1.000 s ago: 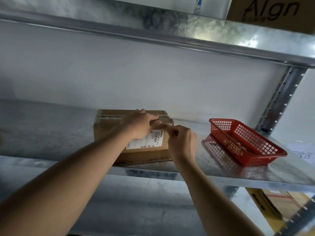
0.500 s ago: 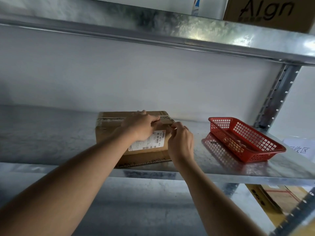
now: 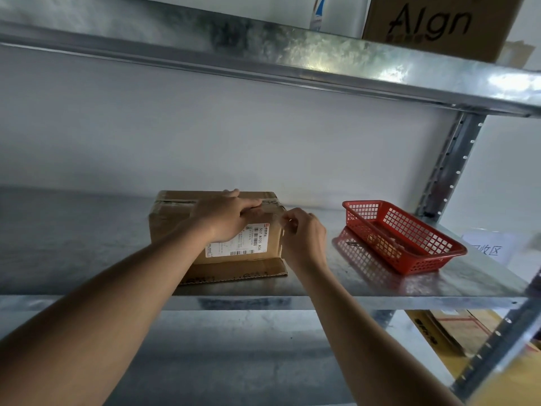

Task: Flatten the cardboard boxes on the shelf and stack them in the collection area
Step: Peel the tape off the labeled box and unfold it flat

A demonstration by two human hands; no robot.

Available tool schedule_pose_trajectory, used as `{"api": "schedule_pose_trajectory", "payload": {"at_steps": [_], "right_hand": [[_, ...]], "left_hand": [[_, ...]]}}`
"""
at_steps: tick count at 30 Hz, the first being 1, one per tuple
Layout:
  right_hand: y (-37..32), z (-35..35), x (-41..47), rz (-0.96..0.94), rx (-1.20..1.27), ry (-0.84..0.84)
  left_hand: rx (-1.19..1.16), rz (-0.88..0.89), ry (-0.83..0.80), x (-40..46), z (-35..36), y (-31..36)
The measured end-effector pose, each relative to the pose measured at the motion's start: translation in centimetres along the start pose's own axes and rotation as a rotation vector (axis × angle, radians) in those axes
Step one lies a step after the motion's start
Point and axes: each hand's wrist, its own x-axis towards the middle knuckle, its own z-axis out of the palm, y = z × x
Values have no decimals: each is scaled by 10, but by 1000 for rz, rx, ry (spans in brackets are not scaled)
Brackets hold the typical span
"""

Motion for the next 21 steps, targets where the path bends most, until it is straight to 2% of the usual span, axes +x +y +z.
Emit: {"api": "schedule_pose_trajectory", "payload": {"at_steps": [5,10,16,21], "right_hand": [[3,-7,-1,13,142,63],[2,-6,2,-76,77,133],[6,-19,13,30,131,162],[24,-43,27,34,125,172]], "left_hand": [[10,-1,23,3,1,4],[3,-42,-11,8,9,12],[-4,-62,-5,11,7,43],[-1,-58,-12,19,8,78]]}}
